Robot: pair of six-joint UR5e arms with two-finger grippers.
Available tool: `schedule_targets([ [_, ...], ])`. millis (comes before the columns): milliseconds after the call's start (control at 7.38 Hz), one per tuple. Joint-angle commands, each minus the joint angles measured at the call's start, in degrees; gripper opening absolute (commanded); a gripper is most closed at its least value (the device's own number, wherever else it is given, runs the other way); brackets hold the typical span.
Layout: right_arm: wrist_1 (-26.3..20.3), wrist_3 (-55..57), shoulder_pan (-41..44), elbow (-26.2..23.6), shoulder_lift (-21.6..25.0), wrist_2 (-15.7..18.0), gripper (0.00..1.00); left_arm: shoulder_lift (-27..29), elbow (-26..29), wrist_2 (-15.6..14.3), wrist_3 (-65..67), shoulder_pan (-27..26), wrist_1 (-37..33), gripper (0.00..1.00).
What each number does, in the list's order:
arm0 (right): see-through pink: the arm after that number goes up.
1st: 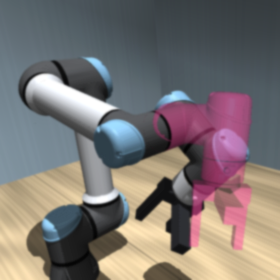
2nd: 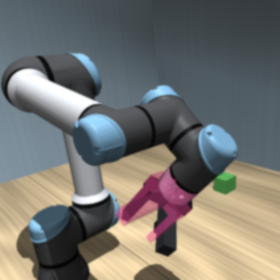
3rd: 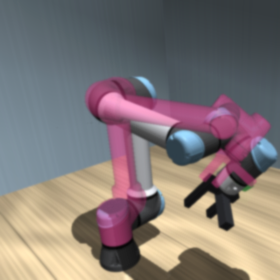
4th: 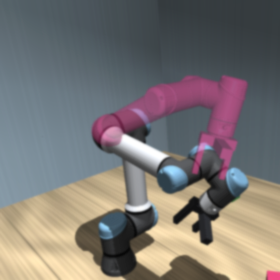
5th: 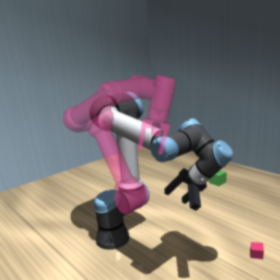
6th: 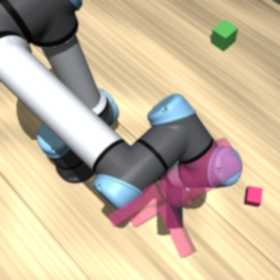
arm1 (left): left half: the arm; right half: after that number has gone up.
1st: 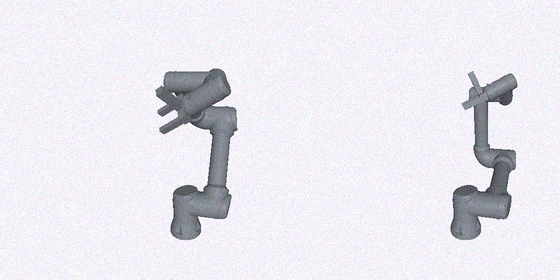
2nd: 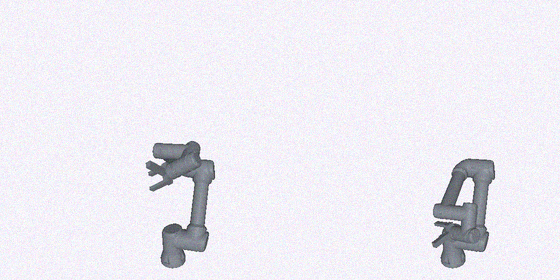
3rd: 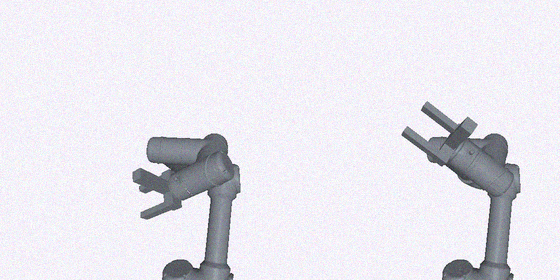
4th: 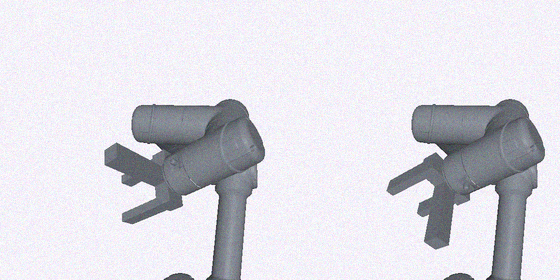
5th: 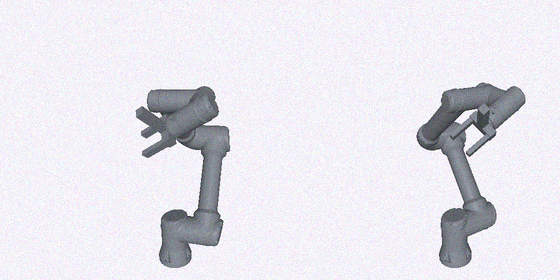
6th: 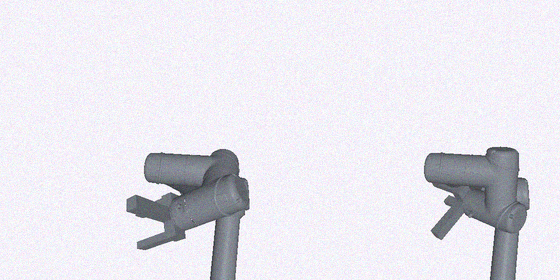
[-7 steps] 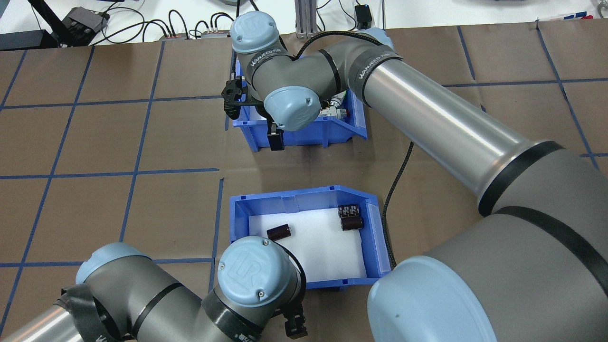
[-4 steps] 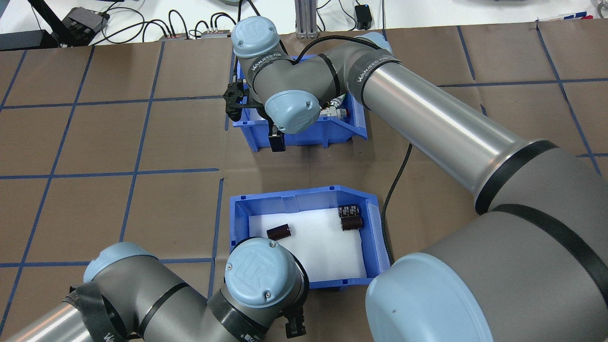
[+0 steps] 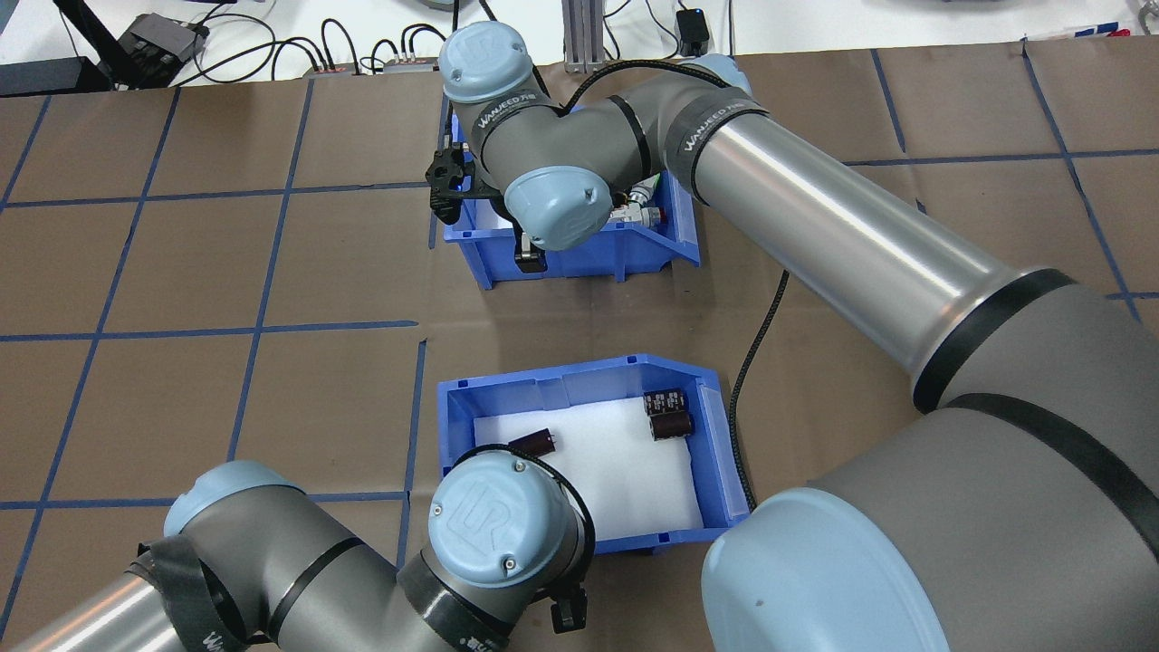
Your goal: Place battery box in front
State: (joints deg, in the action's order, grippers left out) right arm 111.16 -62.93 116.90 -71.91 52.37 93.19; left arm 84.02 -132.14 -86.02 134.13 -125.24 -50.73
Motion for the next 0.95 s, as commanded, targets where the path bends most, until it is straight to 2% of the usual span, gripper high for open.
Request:
schedule_targets([
  [0, 0.1, 0.0, 0.0, 0.3, 0.7, 1.6, 0.00, -0.1, 0.0, 1.2, -0.3, 0.0, 1.7, 0.00],
  [271, 0.5, -0.3, -0.8, 0.5, 2.7, 3.2, 0.00, -1.3, 0.7, 1.1, -1.2, 0.0, 1.6, 0.00],
  [542, -0.4, -1.1, -5.5, -0.5, 6.8, 4.8, 0.00, -3.4, 0.7, 0.6, -5.2, 0.1, 0.6, 0.00],
  [678, -0.5, -2.1, -9.2, -0.9, 8.3, 5.4, 0.00, -6.6, 0.0, 0.3, -8.9, 0.6, -1.7, 0.00],
  [814, -1.4, -5.8, -13.0, -0.9, 9.3, 5.3, 0.00, -10.2, 0.1, 0.2, -14.8, 3.7, -6.4, 0.00],
])
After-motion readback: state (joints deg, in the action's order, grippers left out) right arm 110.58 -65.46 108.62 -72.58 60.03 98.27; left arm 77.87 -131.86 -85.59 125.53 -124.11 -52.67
